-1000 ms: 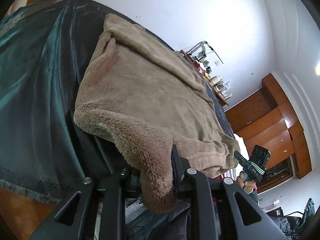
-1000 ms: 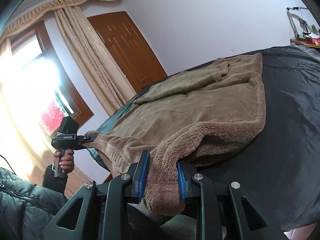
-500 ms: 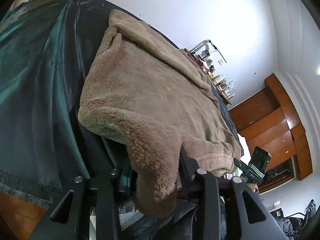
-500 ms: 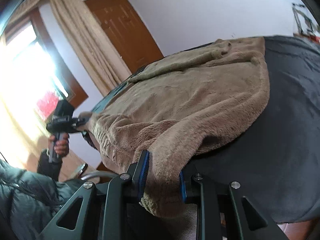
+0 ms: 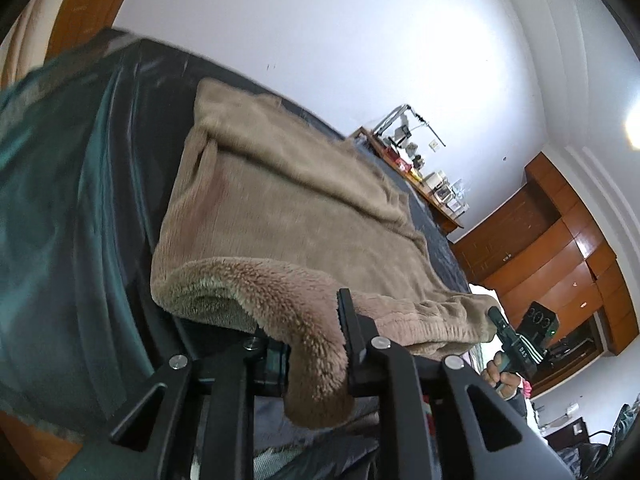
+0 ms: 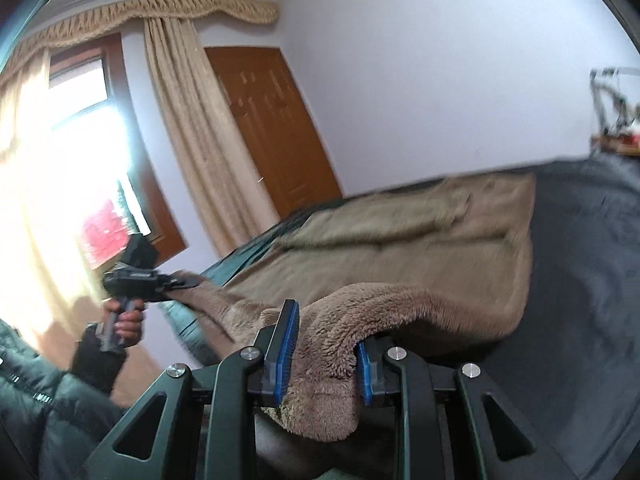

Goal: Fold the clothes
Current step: 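Lift the gripped fleece edge upward with both grippers, then carry the fleece edge over the fleece body with both grippers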

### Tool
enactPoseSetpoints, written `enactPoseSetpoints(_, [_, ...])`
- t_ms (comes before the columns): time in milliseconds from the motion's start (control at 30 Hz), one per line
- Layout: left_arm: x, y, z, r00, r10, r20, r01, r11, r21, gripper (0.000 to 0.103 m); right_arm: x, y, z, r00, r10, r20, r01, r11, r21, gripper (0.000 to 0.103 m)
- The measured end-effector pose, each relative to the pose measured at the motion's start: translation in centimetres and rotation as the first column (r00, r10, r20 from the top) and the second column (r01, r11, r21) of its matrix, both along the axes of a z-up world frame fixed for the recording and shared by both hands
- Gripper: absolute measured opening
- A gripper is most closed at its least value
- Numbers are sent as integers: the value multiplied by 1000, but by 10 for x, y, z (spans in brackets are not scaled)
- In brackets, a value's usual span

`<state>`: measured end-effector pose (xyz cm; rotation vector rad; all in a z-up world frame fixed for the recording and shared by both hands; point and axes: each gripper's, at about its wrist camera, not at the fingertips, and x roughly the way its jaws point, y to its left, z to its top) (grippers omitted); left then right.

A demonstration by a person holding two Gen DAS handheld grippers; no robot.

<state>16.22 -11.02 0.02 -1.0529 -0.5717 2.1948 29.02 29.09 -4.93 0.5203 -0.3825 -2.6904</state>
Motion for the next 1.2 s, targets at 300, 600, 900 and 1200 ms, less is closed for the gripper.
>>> enactPoseSetpoints(300, [-23,3,54,993,30,-112,-31,999,-6,22,-29,-1,50,986,-136,-102,146,984,105,28])
enactPoseSetpoints(600, [-67,13,78,988,44,-145,-44,999,3,22,-64,12,81,972,-203,-122,218,968,121,28])
enactPoseSetpoints(900, [-123,34,84,992,59,-112,-59,998,9,22,-109,33,85,956,-279,-88,287,953,97,28])
enactPoseSetpoints(1200, [-179,41,95,994,82,-77,-79,996,42,22,-161,55,99,942,-333,-49,336,940,67,28])
